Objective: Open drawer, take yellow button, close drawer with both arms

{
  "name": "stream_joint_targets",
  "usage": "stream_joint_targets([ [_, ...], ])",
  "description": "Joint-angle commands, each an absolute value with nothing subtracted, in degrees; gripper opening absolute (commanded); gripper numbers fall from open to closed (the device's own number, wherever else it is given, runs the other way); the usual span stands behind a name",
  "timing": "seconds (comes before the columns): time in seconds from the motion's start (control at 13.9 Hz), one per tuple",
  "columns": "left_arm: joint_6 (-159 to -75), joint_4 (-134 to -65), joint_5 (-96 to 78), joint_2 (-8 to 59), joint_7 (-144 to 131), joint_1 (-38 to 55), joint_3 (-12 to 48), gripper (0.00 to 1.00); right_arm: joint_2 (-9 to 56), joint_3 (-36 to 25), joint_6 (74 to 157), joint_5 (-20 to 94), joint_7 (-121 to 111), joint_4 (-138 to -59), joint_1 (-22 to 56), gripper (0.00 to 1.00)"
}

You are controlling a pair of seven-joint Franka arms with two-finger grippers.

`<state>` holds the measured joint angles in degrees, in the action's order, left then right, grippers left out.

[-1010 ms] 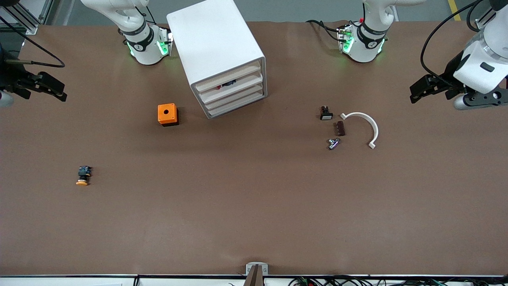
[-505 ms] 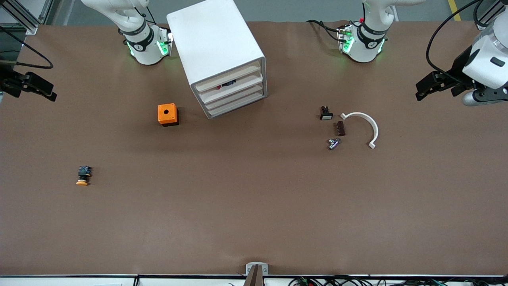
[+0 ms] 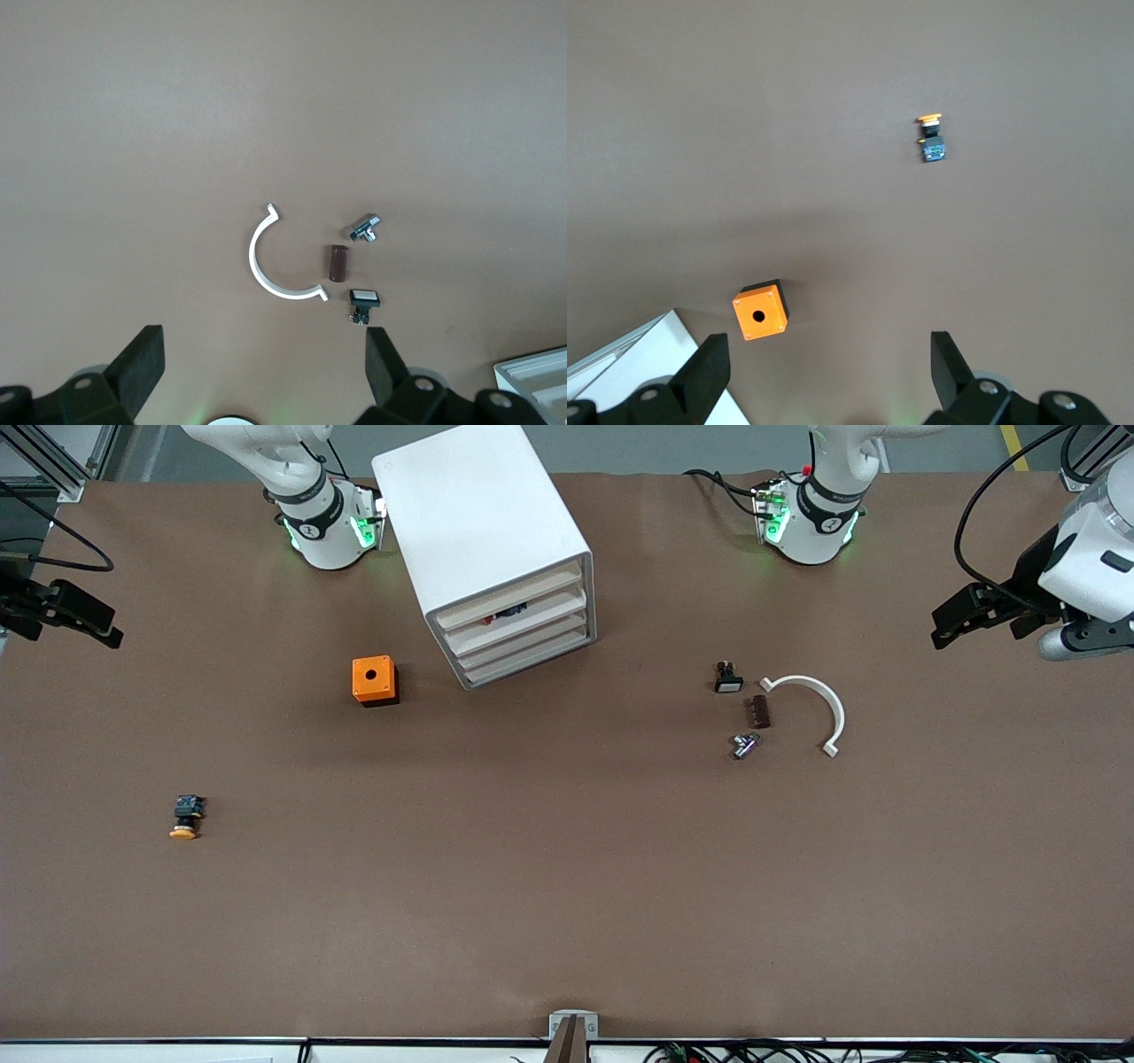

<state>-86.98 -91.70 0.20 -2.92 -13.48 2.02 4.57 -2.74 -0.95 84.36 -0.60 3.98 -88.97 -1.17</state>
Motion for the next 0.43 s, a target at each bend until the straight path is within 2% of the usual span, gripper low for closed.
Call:
stream_joint_targets([
  [0.0, -86.75, -92.37, -0.44, -3.69, -12.48, 1.49, 4.66, 1.0, -1.58, -0.7, 83.41, 1.41, 3.96, -86.92, -2.63, 1.0],
  [0.36, -86.75, -91.67, 0.09, -3.34, -13.09, 1.58, 4.66, 1.0, -1.58, -0.62, 83.41, 0.7, 3.96, -86.92, -2.55, 1.0],
])
